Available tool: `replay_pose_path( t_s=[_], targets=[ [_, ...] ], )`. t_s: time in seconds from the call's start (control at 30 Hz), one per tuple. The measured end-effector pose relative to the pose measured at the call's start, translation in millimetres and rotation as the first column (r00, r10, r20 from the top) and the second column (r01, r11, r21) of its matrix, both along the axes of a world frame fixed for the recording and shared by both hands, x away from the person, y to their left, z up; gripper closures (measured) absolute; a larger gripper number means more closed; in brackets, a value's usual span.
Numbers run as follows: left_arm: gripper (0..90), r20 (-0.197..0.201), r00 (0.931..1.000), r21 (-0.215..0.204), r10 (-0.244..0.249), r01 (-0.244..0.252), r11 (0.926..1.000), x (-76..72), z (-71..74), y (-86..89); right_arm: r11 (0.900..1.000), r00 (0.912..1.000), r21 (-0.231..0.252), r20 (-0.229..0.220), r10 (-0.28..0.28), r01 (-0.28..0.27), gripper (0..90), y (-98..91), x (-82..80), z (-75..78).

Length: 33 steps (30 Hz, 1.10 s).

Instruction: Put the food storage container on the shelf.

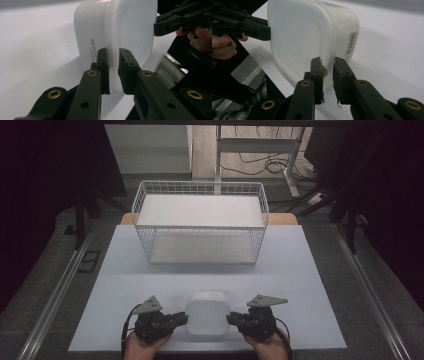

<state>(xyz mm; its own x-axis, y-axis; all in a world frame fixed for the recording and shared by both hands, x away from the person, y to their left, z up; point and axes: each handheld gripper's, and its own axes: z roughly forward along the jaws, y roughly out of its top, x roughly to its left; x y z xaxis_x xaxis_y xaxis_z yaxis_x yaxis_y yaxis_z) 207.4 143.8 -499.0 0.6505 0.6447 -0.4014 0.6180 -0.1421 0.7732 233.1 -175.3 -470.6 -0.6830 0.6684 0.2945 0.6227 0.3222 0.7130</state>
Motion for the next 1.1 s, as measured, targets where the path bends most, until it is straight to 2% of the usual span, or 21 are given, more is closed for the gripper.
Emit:
replay_pose_path(
  t_s=[0.13,0.2,0.47,0.5,0.8,1.1],
  targets=[
    [80.1,0.023,0.9997,-0.007,0.003,-0.003,1.0,2.7,4.0,1.9,0.9998,0.9994,0.019,0.034,-0.001,0.001,77.7,-0.2,1.6,4.0],
    [80.2,0.029,0.9995,-0.008,0.011,-0.011,0.9999,4.2,6.0,2.3,0.9997,0.9977,0.024,0.068,-0.003,0.001,77.7,1.6,3.3,7.9],
    [80.2,0.051,0.9985,-0.012,0.019,-0.019,0.9998,17.5,13.1,5.2,0.999,0.9945,0.045,0.104,-0.01,0.005,77.7,3.9,12.8,12.2],
    [80.2,0.051,0.9985,-0.011,0.02,-0.02,0.9997,19.3,13.9,5.4,0.9987,0.9927,0.051,0.12,-0.011,0.005,77.7,4.5,17.1,14.4],
    [80.2,0.076,0.9959,-0.002,0.049,-0.049,0.9988,38.6,23.7,9.2,0.9983,0.9877,0.057,0.155,-0.016,0.007,77.7,10.8,36.7,20.7],
    [80.2,0.104,0.9929,-0.005,0.058,-0.058,0.9983,61.8,34.1,6.0,0.9976,0.9841,0.054,0.17,-0.052,0.044,77.2,12.1,60.2,30.1]
  ],
)
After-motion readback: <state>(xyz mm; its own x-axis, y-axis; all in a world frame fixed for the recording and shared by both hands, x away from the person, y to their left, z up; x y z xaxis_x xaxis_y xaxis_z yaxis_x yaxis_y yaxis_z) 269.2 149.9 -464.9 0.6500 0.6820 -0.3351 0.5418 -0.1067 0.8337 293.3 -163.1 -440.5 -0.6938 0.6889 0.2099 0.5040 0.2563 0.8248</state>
